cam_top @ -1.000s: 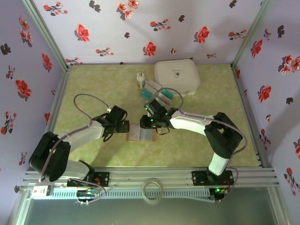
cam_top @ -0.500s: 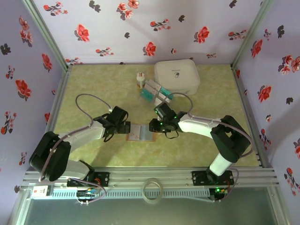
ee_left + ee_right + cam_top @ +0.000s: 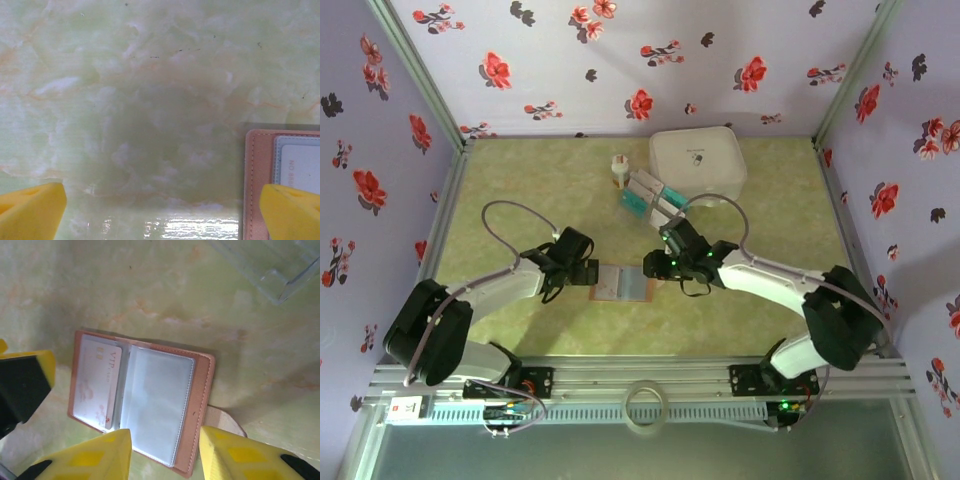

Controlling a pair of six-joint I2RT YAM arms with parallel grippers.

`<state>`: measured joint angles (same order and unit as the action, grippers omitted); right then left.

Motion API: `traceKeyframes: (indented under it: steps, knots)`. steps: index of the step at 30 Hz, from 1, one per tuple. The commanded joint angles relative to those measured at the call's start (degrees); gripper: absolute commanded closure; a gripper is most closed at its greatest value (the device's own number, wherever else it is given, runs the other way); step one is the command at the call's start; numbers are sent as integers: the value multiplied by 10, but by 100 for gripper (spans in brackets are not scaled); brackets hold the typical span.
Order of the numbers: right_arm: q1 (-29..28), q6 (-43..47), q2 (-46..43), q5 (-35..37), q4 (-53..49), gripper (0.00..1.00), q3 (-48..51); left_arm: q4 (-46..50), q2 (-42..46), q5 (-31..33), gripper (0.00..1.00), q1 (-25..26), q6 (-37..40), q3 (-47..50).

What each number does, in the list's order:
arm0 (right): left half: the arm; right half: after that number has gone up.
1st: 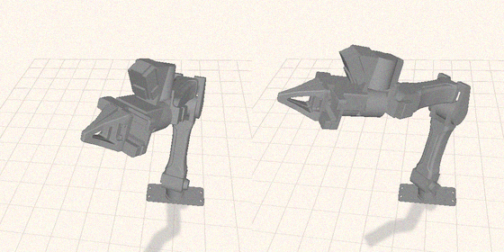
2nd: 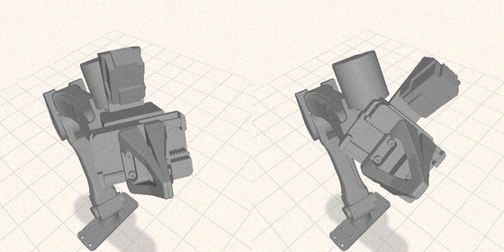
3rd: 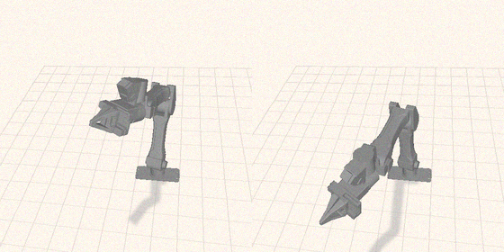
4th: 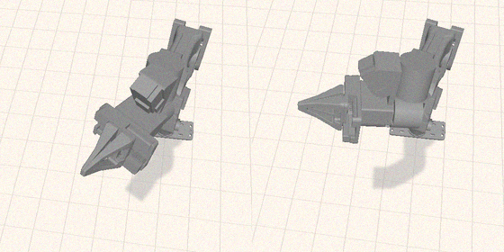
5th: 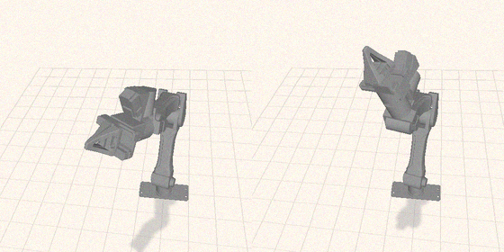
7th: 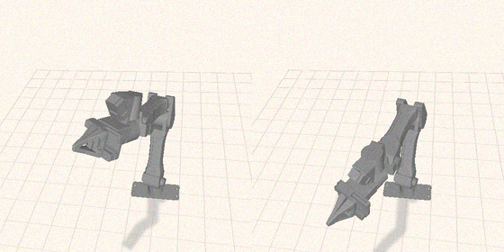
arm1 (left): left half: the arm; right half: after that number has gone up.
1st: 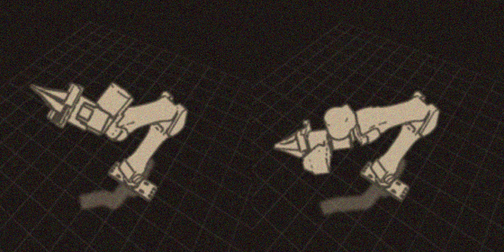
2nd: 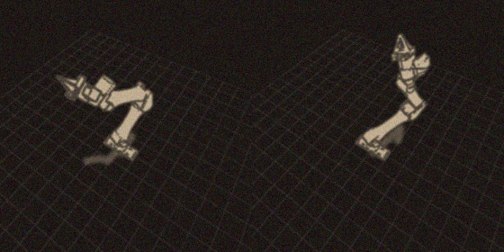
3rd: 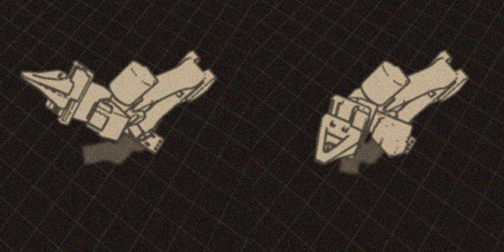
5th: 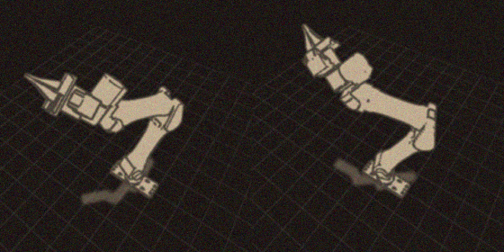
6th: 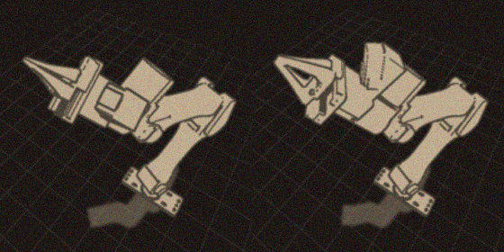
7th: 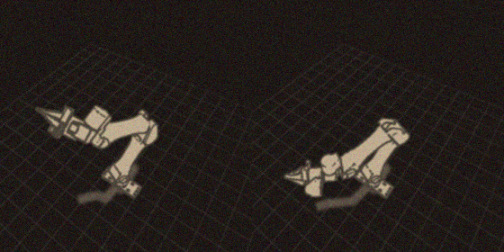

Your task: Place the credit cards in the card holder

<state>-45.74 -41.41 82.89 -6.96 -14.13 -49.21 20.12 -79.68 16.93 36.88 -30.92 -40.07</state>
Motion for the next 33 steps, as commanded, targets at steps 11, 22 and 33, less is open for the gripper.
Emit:
traceKeyframes:
  steps: [11,22,33]
  knots:
    - [9,11,41,26,-2,63,35,-8,-12,2,0,8,2,-4]
    - [63,26,34,38,5,100,46,-4,-16,2,0,16,2,-15]
    - [103,35,0,18,-3,92,80,-20,-14,-13,0,33,8,-13]
